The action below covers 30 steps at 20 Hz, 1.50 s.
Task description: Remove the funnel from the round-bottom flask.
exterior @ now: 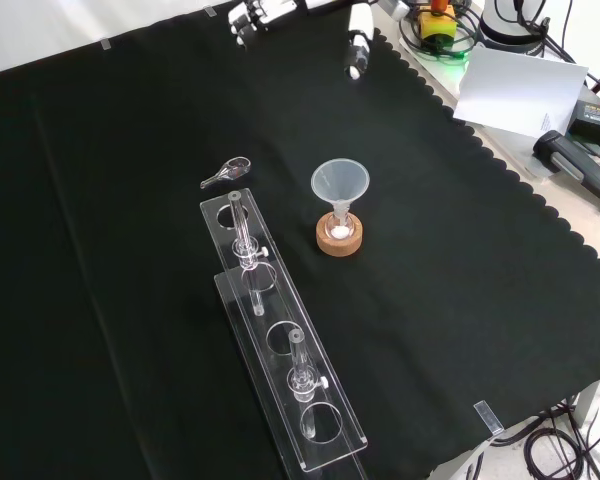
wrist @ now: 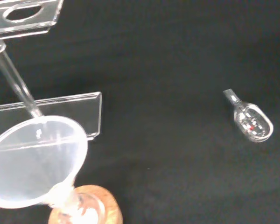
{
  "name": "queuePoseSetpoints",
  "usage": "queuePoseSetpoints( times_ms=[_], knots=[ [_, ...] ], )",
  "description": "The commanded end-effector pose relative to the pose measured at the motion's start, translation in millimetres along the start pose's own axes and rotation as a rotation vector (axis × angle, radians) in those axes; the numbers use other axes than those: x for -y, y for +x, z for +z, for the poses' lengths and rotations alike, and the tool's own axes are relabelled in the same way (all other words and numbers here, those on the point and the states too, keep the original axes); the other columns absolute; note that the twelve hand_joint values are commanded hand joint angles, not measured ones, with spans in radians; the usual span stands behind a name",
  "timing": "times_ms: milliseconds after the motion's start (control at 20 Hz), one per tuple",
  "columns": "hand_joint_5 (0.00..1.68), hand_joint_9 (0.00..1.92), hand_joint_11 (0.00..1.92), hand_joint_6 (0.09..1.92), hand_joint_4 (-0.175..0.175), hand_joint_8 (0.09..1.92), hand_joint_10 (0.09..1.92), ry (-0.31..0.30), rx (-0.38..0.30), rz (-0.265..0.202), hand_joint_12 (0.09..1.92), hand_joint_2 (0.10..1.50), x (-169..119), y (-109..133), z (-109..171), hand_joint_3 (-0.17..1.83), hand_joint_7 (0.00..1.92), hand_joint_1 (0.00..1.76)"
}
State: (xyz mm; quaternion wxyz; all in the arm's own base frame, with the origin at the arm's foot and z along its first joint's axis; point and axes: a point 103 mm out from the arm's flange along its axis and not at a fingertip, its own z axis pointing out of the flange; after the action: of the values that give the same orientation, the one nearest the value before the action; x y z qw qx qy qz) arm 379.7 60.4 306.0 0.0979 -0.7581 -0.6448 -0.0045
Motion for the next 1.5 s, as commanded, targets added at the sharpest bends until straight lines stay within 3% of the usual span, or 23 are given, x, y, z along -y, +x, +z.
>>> queuePoseSetpoints(
  times_ms=[50, 350, 600, 1050, 1500],
  knots=[
    [0.0, 0.0, 0.04, 0.09, -0.017, 0.09, 0.09, 0.02, -0.021, -0.02, 0.09, 0.54, 8, 17, 5, -0.01, 0.0, 0.2],
    [0.0, 0.0, 0.03, 0.09, -0.031, 0.09, 0.09, 0.044, -0.025, -0.064, 0.09, 0.54, 17, 35, 6, -0.01, 0.0, 0.21],
    [0.0, 0.0, 0.0, 0.09, -0.038, 0.09, 0.09, 0.057, -0.038, -0.069, 0.25, 0.54, 24, 41, 11, 0.0, 0.0, 0.21],
    [0.0, 0.0, 0.0, 0.09, -0.045, 0.09, 0.09, 0.103, -0.048, -0.109, 0.27, 0.55, 37, 51, 27, 0.0, 0.0, 0.22],
    [0.0, 0.0, 0.0, 0.09, -0.056, 0.09, 0.09, 0.136, -0.098, -0.089, 0.28, 0.56, 31, 68, 60, 0.01, 0.0, 0.24]
  ],
)
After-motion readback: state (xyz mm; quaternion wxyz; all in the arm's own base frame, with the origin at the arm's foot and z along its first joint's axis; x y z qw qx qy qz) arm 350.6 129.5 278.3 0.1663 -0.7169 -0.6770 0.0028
